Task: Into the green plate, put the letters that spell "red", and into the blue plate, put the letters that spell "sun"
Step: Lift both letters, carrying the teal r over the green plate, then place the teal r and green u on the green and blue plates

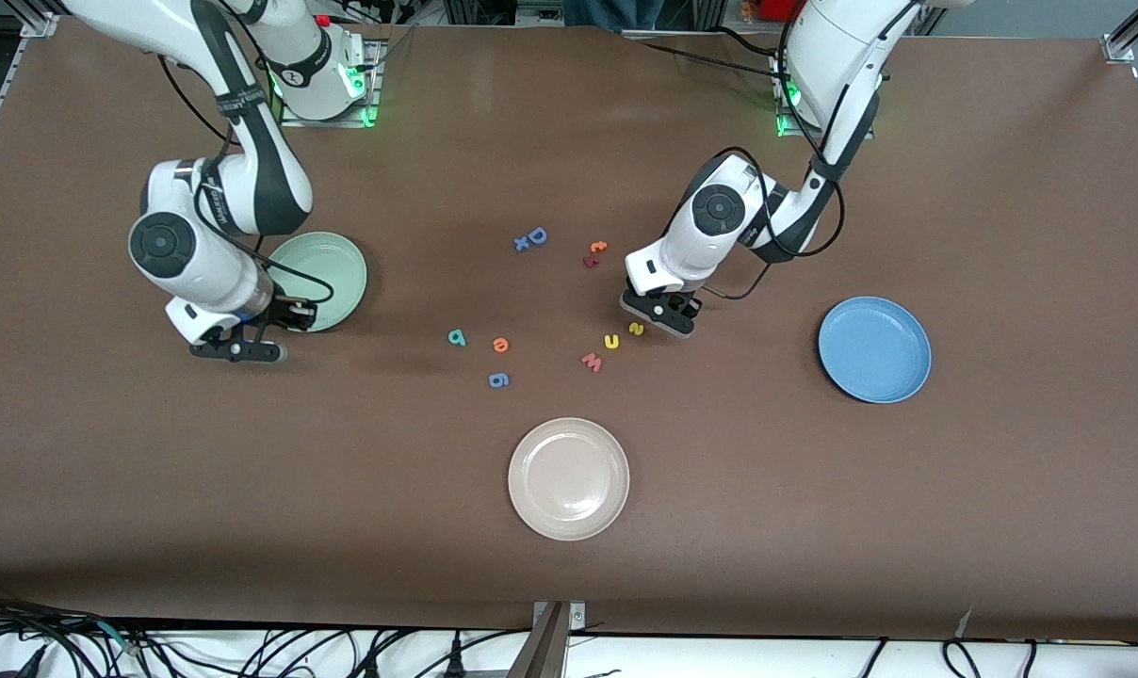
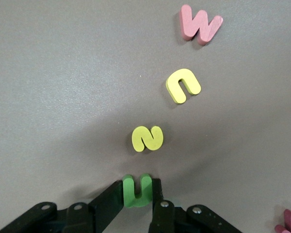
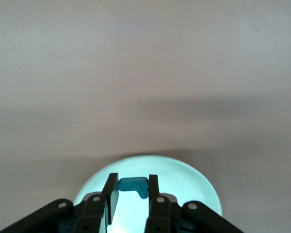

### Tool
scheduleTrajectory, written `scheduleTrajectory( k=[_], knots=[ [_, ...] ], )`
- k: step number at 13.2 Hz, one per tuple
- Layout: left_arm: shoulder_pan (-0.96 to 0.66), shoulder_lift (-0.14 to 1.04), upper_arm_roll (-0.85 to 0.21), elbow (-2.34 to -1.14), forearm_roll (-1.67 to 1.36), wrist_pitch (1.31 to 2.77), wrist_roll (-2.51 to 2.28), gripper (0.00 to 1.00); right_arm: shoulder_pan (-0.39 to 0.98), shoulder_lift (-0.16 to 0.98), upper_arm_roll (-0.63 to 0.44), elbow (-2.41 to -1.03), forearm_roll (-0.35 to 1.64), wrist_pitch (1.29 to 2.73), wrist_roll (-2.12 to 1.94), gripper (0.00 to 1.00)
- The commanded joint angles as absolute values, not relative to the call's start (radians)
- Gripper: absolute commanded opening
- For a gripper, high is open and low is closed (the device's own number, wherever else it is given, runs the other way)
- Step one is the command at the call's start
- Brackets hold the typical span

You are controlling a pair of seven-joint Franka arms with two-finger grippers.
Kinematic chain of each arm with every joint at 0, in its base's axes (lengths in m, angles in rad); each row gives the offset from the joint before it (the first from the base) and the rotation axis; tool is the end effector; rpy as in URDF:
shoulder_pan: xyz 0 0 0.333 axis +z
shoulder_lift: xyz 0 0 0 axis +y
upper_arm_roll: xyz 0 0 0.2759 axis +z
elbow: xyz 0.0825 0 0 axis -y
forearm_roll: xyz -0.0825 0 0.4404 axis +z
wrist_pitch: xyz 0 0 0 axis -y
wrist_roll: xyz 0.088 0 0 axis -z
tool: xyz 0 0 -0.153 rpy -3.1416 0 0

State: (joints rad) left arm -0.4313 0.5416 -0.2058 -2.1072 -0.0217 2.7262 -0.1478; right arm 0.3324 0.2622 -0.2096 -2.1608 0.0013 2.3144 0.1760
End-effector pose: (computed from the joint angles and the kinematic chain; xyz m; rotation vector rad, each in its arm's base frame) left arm 0.4718 -0.3660 0.0394 2.9313 -0.6500 0.0559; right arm 0.5717 0.0643 0.1427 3.0692 -0.0767 -0.1441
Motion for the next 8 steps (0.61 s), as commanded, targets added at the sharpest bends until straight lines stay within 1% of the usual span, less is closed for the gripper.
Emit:
scheduleTrajectory(
  k=[1, 4, 6, 8],
  knots=[
    [-0.448, 0.569, -0.167, -2.082, -0.028, 2.746, -0.127, 0.08, 0.337, 0.21, -0.256, -2.259, -0.012, 2.318, 0.124, 0.16],
    [-0.43, 0.517, -0.098, -2.083, -0.029, 2.732, -0.01, 0.02, 0.334, 0.276, -0.293, -2.269, -0.012, 2.322, 0.098, 0.17],
    [-0.368, 0.464, -0.072, -2.082, -0.038, 2.647, 0.13, 0.02, 0.336, 0.296, -0.293, -2.267, -0.012, 2.325, 0.098, 0.18],
    [-0.318, 0.425, -0.034, -2.083, -0.043, 2.593, 0.268, 0.02, 0.336, 0.322, -0.293, -2.263, -0.014, 2.329, 0.097, 0.19]
  ],
)
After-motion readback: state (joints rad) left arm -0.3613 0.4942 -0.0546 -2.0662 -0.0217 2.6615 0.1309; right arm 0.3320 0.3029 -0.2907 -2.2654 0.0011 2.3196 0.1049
